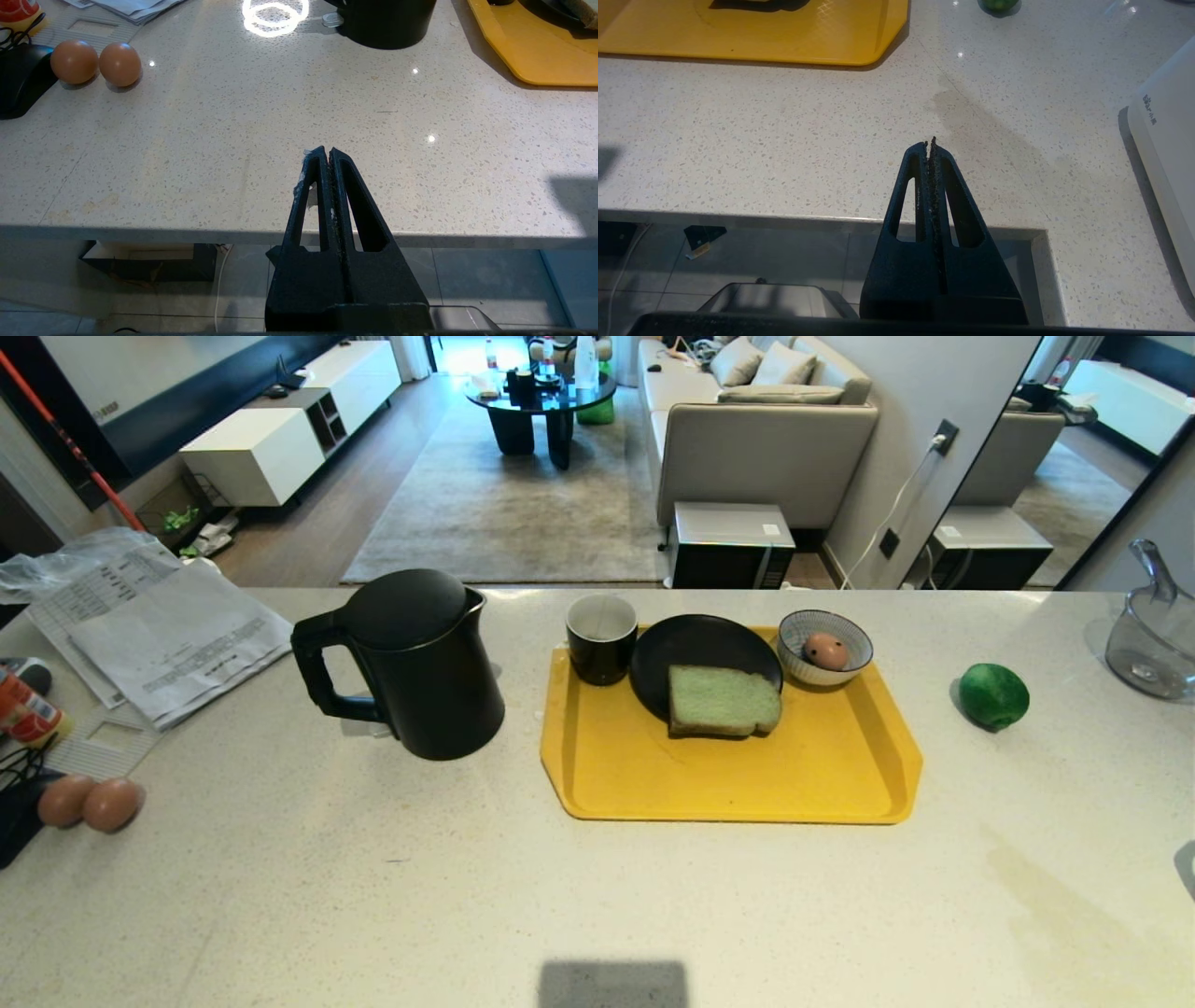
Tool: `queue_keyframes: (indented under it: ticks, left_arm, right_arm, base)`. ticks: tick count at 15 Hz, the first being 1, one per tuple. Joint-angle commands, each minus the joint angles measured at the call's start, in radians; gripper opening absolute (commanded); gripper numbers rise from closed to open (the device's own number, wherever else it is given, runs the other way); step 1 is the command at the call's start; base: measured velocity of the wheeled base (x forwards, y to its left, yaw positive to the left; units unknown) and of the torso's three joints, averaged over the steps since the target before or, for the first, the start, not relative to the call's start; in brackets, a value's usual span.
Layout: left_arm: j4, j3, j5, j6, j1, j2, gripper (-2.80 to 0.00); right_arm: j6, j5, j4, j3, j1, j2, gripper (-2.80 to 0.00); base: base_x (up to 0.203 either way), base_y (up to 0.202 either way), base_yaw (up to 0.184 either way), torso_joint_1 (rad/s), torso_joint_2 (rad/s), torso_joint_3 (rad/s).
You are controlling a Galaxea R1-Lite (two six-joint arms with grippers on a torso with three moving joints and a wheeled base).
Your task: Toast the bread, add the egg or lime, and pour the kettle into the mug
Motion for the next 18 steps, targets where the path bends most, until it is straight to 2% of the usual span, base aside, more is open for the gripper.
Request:
queue_keyframes:
  ticks: [1, 18]
  left_arm:
    - [-0.001, 0.017, 0.000, 0.000, 0.000, -0.002, -2.80]
    - [-0.001, 0.017, 0.000, 0.003, -0.001, -0.002, -2.80]
  right_arm:
    - [0.000, 0.000, 0.000, 0.000, 0.000, 0.000, -2.80]
    - [0.000, 0.000, 0.000, 0.000, 0.000, 0.000, -2.80]
  base:
    - [0.000, 0.000, 0.000, 0.000, 0.00, 0.000]
    - [0.000, 0.000, 0.000, 0.000, 0.00, 0.000]
